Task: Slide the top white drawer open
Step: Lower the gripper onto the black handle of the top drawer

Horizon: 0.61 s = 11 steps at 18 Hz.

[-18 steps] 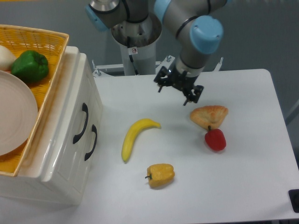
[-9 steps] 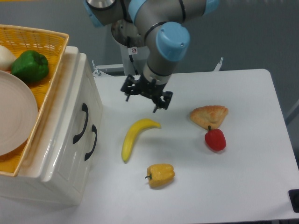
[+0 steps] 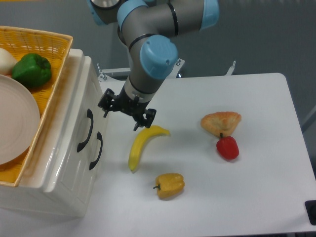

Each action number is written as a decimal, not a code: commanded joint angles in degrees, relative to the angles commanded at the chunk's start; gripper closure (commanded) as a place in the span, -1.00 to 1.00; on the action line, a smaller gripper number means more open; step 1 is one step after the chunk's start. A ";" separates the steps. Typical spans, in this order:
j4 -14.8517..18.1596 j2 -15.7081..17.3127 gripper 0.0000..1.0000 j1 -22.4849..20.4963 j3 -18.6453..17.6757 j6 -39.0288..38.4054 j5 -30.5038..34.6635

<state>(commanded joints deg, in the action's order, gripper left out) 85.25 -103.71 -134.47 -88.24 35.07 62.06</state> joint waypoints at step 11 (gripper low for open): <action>-0.53 -0.44 -1.00 -0.18 0.00 0.00 -5.72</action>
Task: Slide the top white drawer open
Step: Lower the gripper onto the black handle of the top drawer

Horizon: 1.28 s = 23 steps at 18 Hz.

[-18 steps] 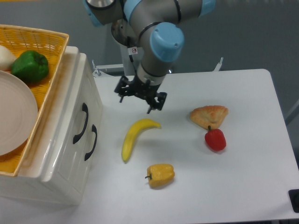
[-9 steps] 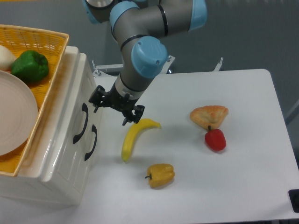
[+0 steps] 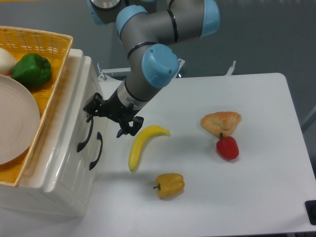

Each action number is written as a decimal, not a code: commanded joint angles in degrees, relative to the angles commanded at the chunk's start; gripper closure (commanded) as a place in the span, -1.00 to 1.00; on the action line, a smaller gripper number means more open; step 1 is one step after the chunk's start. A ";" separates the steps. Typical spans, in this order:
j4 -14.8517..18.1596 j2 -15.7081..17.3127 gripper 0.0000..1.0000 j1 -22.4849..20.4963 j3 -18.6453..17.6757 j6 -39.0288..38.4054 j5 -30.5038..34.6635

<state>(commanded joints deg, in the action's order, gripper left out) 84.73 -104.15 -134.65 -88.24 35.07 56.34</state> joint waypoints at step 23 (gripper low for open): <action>-3.52 -1.76 -1.00 1.23 -0.79 0.00 0.97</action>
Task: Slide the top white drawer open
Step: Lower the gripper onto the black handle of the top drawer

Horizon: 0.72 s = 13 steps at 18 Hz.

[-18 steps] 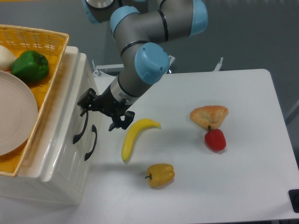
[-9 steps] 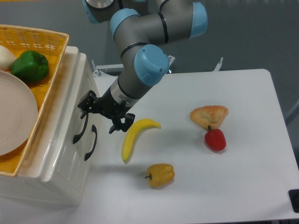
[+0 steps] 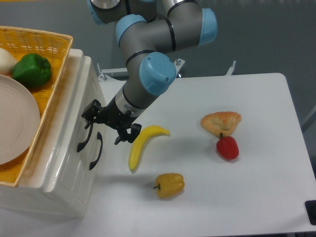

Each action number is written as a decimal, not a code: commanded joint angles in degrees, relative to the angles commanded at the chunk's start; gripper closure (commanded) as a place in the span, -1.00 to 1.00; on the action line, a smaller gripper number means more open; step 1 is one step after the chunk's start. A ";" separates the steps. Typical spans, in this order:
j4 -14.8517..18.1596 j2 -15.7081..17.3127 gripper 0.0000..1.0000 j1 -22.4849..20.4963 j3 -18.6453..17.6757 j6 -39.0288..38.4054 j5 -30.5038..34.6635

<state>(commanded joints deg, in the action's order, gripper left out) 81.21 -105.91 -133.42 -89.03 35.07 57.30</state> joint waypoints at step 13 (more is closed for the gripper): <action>-1.41 -0.79 -1.00 0.79 -0.26 -0.09 0.09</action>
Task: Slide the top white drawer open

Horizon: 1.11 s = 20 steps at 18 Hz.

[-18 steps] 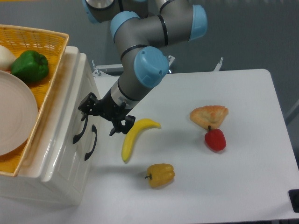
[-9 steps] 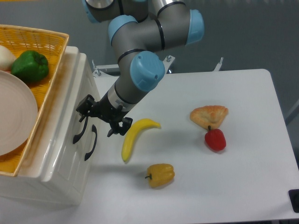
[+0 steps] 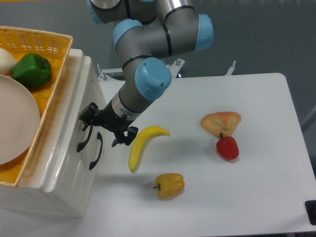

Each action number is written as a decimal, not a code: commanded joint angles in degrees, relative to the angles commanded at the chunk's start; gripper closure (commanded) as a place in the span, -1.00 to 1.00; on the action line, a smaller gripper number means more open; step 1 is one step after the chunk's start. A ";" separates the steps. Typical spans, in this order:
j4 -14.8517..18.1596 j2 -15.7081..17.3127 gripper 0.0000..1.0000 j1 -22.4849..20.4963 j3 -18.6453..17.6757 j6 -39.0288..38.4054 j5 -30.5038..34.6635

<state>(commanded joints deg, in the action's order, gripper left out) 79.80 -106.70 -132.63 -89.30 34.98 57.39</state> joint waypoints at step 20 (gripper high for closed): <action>-1.76 -0.97 -0.99 1.84 -0.35 0.17 4.47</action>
<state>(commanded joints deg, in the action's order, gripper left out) 78.05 -107.67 -130.79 -89.65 35.16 61.87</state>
